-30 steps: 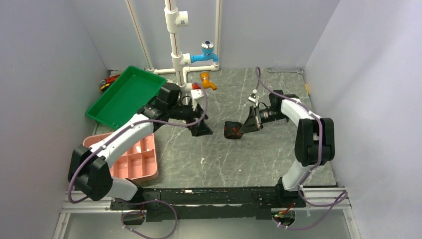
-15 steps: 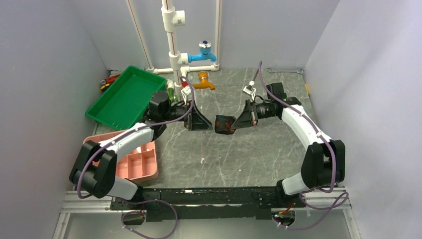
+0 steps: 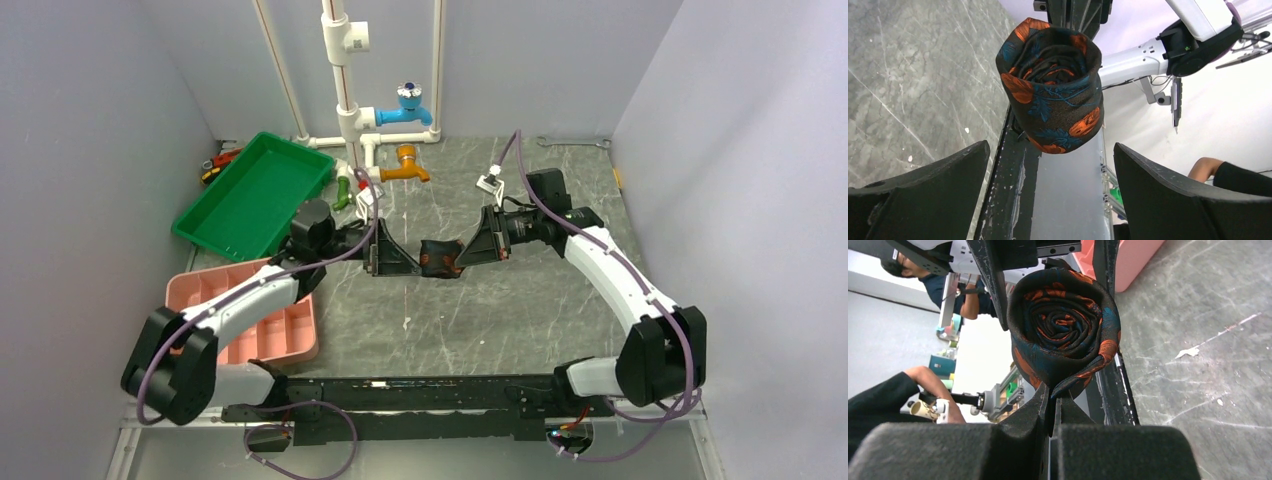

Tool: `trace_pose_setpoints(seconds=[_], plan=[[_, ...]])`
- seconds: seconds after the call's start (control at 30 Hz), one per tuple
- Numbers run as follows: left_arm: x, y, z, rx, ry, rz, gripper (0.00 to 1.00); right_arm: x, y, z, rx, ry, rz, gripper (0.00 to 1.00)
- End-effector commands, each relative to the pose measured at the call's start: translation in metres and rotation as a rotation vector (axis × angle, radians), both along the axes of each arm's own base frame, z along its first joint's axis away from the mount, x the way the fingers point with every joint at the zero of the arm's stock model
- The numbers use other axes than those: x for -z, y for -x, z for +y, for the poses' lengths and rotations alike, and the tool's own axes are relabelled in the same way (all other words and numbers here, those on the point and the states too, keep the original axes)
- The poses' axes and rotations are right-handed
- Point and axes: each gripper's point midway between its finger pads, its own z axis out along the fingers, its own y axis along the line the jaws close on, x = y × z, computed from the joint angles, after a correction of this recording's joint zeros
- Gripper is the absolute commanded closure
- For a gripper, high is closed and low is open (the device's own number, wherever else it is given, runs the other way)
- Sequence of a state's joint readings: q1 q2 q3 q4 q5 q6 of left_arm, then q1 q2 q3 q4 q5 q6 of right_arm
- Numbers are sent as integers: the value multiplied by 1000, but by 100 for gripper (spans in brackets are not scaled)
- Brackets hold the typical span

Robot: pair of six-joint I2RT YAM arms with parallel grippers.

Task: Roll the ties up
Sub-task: Place the tie in the storage box.

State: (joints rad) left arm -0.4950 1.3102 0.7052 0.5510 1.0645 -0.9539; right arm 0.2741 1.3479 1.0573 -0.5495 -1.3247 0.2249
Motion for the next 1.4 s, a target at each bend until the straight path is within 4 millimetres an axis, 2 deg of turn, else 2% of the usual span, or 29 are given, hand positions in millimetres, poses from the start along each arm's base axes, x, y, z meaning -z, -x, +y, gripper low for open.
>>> trace_pose_setpoints(seconds=[0.0,0.17,0.3,0.53,0.73,0.9,1.07,1.37], plan=[[-16,17,11,2,-16,-104,1,-24,8,10,-23,-47,-90,100],[-24,23,18,-9,-36,-134,1,-34,11,21,-25,-68,-128,100],[-34,16,28,-37,-28,-148,1,-45,13,31,-31,-82,-183,100],[-70,14,54,-65,-21,-282,1,-79,11,48,-6,-143,-301,100],[-89,17,72,-100,-7,-338,1,-92,9,69,-32,-179,-351,100],[-91,13,82,-146,9,-329,1,-103,9,86,-61,-219,-398,100],[-95,6,93,-215,27,-332,1,-106,12,102,-97,-234,-419,100],[-95,17,94,-192,68,-313,1,-104,2,121,-117,-244,-392,100]])
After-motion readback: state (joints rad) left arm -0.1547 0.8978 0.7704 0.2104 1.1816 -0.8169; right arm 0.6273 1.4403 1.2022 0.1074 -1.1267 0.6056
